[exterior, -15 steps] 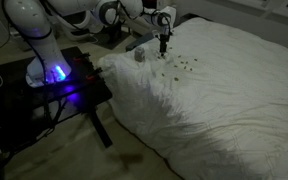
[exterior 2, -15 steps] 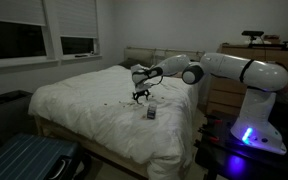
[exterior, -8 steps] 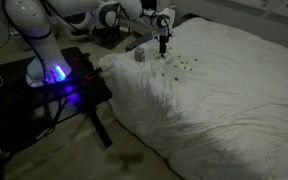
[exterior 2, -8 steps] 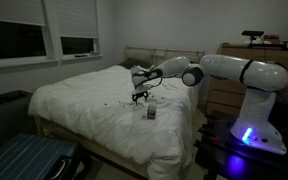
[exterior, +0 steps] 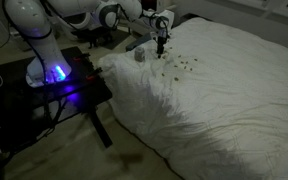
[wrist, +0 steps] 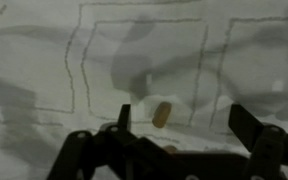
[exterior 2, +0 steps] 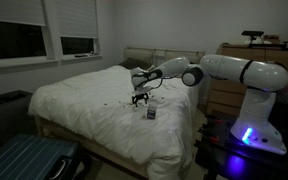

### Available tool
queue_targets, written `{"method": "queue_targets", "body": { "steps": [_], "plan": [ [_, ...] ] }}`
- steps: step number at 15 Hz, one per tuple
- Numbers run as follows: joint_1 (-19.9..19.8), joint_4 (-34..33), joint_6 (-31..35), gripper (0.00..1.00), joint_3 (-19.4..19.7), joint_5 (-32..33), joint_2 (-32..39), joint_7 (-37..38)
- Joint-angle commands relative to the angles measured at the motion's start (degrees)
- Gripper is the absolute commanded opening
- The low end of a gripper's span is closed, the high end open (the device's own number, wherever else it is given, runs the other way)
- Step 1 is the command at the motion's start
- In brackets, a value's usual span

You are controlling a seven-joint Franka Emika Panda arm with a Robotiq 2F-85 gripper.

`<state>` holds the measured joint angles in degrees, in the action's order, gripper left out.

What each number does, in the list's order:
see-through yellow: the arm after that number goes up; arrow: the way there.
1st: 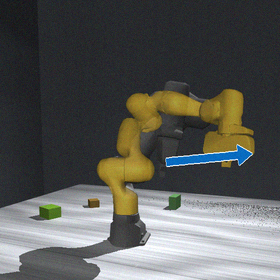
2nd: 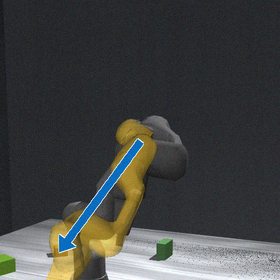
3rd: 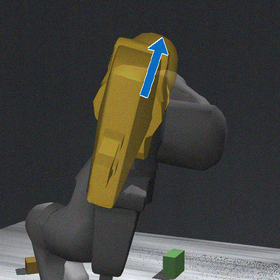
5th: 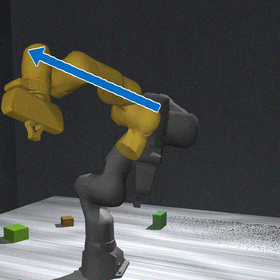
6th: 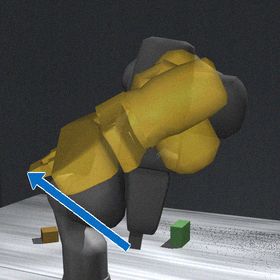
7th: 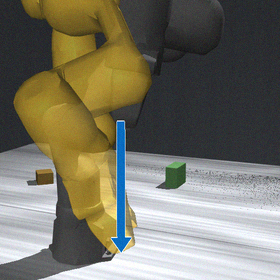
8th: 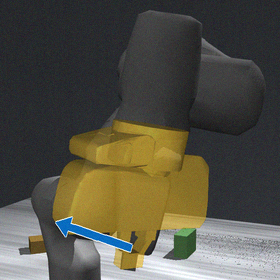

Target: Pick up the small objects from the bed and put them in the jar

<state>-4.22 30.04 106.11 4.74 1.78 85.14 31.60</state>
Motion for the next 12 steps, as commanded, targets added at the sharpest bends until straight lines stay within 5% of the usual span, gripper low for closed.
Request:
{"method": "queue_targets", "body": {
  "steps": [1, 12],
  "plan": [
    [-0.6, 0.2, -1.6, 1.0, -0.4, -1.5, 0.0, -1.1],
    [-1.9, 0.3, -2.8, 1.0, -0.2, -1.7, 0.0, -0.8]
  ]
}}
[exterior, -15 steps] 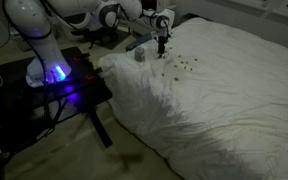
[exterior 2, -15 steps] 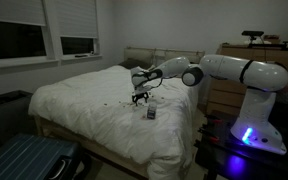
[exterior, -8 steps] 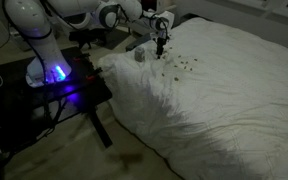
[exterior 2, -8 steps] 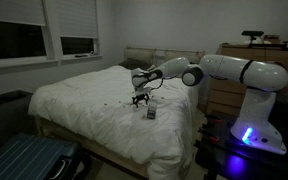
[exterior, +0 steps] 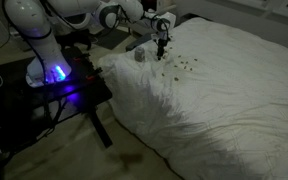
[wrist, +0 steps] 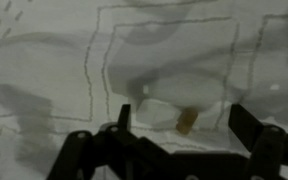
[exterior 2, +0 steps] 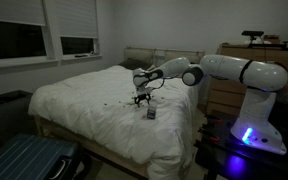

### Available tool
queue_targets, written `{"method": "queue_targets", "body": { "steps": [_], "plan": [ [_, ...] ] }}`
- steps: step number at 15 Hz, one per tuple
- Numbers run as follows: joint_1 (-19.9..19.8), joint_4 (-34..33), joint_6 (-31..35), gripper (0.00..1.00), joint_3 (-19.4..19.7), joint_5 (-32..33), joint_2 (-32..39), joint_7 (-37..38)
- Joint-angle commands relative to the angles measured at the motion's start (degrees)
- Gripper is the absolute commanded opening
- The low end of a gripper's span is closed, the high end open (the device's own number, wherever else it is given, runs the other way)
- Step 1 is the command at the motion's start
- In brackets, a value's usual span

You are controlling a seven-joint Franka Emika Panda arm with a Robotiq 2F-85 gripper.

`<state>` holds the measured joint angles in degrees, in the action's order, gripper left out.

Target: Pick up the small objects from the bed and put them in the jar

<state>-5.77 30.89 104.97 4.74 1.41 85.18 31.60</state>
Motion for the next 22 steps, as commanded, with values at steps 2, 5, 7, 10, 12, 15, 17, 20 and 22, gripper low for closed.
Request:
{"method": "queue_targets", "body": {
  "steps": [2, 5, 7, 10, 12, 15, 17, 20, 22],
  "plan": [
    [-0.4, -0.6, -1.9, 0.8, -0.3, -1.5, 0.0, -0.9],
    [-0.2, -0.7, -2.1, 0.71, -0.3, -1.6, 0.0, -0.8],
    [-0.2, -1.0, -2.2, 0.64, -0.2, -1.6, 0.0, -0.8],
    [-0.2, -1.4, -2.3, 0.7, -0.1, -1.5, 0.0, -0.8],
    [-0.2, -1.8, -2.5, 0.76, 0.0, -1.5, 0.0, -0.7],
    [-0.2, -2.1, -2.6, 0.59, 0.0, -1.4, -0.1, -0.8],
    [-0.2, -2.0, -2.5, 0.49, 0.0, -1.4, -0.1, -0.8],
    [-0.2, -2.2, -2.7, 0.38, 0.1, -1.4, -0.1, -0.8],
    [-0.2, -2.4, -2.8, 0.46, 0.1, -1.3, -0.1, -0.8]
  ]
}}
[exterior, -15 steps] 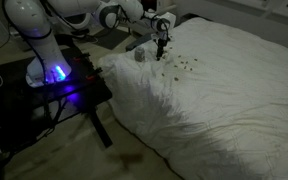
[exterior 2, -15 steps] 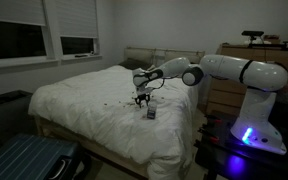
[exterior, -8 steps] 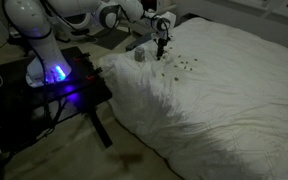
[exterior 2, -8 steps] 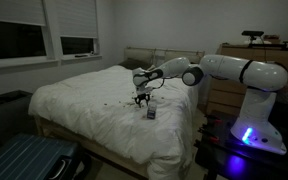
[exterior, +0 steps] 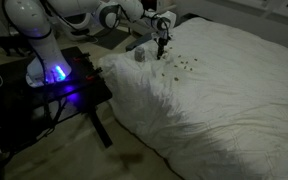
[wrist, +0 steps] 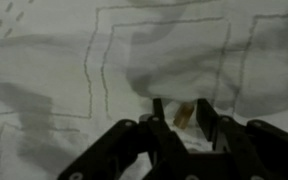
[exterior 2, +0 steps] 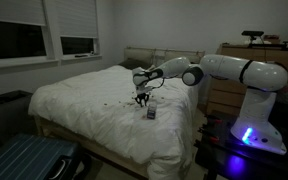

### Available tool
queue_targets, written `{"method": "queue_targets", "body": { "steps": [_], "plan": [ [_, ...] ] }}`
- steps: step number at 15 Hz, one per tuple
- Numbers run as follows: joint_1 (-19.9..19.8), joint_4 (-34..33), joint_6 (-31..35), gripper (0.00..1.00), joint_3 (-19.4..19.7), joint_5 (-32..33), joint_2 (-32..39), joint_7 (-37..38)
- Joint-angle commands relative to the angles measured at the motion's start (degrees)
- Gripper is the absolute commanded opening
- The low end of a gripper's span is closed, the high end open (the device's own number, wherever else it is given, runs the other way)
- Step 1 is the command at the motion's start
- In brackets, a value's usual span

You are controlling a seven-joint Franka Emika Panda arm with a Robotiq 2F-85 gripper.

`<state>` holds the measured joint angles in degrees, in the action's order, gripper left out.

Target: Pick up the small objects from the bed and put them in the jar

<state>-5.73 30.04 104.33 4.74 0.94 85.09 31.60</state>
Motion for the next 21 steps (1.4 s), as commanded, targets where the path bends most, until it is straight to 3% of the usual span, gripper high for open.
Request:
{"method": "queue_targets", "body": {
  "steps": [1, 5, 9, 11, 16, 21],
  "plan": [
    [-0.2, -1.6, -2.3, 0.45, 0.2, -0.8, 0.0, -0.8],
    [-0.1, -2.2, -2.6, 0.47, 0.2, -0.7, 0.0, -0.8],
    [-0.2, -2.2, -2.6, 0.12, 0.2, -0.7, 0.0, -0.7],
    [-0.2, -2.2, -2.6, 0.02, 0.2, -0.7, 0.0, -0.8],
    [0.0, -3.9, -4.4, 0.01, -0.2, -0.9, 0.0, -1.6],
    [1.5, -10.2, -12.6, 0.01, -0.7, -0.4, -0.3, -6.1]
  ]
}}
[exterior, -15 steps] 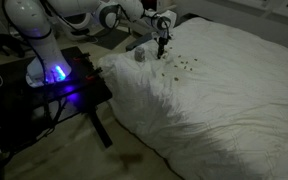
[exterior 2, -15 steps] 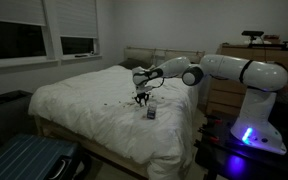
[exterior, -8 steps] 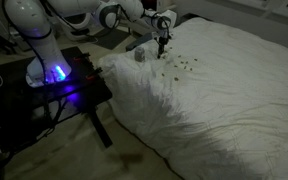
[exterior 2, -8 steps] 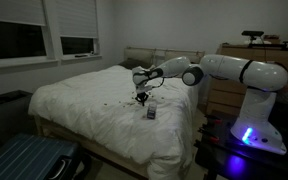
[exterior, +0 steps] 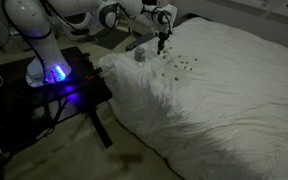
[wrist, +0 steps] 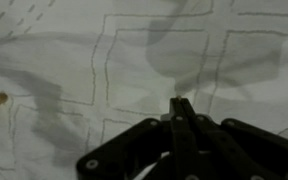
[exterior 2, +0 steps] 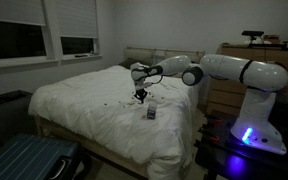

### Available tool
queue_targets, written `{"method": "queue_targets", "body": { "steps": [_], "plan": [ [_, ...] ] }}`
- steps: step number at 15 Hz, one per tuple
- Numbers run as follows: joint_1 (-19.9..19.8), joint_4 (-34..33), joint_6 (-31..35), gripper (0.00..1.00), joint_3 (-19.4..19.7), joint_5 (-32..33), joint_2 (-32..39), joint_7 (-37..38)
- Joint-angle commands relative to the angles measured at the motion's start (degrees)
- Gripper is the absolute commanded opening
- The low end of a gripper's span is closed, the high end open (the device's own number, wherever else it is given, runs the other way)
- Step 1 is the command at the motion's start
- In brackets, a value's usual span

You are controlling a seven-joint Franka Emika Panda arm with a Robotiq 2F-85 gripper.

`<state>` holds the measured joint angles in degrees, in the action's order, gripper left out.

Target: Pick up the small objects from the bed and put them in the jar

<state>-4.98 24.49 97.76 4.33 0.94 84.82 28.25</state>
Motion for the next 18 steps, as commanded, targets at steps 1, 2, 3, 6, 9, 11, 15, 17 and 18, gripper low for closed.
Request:
{"method": "queue_targets", "body": {
  "steps": [1, 2, 3, 6, 9, 11, 15, 17, 18],
  "plan": [
    [1.4, -0.7, -5.5, 0.01, -0.3, 0.3, -2.8, -3.0],
    [1.8, -1.5, -6.8, 0.01, -0.2, 0.5, -3.0, -3.7],
    [2.3, -1.8, -7.6, 0.01, 0.0, 0.7, -3.3, -4.5],
    [3.6, -2.3, -10.0, 0.01, 0.1, 1.3, -3.8, -6.7],
    [4.7, -3.3, -13.0, 0.01, -0.1, 1.4, -3.9, -9.6],
    [5.2, -5.0, -16.1, 0.01, -0.8, 1.0, -3.6, -13.1],
    [6.6, -3.6, -23.3, 0.01, -1.3, 0.9, -6.6, -18.8],
    [7.2, -3.7, -27.8, 0.01, -1.3, 0.9, -7.8, -20.8],
    [7.4, -3.8, -29.7, 0.01, -1.3, 0.9, -8.3, -21.4]
  ]
}}
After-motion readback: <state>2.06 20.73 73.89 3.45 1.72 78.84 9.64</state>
